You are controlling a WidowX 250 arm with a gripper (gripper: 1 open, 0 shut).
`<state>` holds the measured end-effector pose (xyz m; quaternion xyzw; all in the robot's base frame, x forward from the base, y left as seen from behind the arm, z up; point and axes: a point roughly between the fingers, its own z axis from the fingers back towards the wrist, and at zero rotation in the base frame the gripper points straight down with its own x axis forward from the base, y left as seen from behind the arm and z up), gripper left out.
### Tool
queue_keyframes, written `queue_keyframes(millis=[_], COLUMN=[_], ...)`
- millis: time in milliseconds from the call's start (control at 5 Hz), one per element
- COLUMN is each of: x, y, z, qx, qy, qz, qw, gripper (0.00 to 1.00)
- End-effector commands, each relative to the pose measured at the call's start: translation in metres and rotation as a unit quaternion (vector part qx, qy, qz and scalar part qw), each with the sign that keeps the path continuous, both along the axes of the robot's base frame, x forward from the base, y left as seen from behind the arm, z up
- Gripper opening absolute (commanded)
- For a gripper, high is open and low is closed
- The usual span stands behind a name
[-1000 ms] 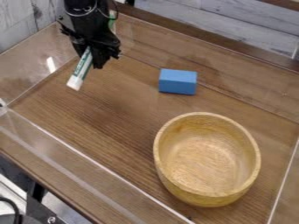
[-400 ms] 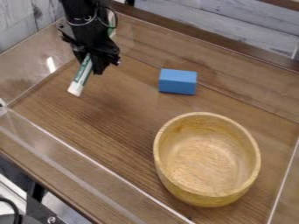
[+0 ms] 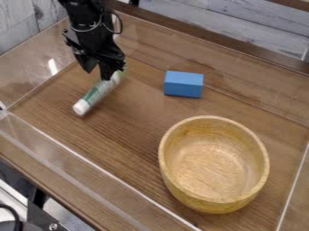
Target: Remove the green marker from inside the brown bowl and put it on the table
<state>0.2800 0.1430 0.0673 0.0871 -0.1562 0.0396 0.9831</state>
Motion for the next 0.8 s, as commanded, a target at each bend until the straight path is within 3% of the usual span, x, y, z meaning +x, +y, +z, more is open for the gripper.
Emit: queue_keyframes(millis=[0, 600], x=[0.0041, 0.003], y=[0.0018, -0.0059], z=[0.0123, 0.0108], qx=[0.006, -0.011], qy=[-0.013, -0.007], qz=[0.0, -0.005], qw=[0.9999, 0.9999], gripper=[1.0, 1.0])
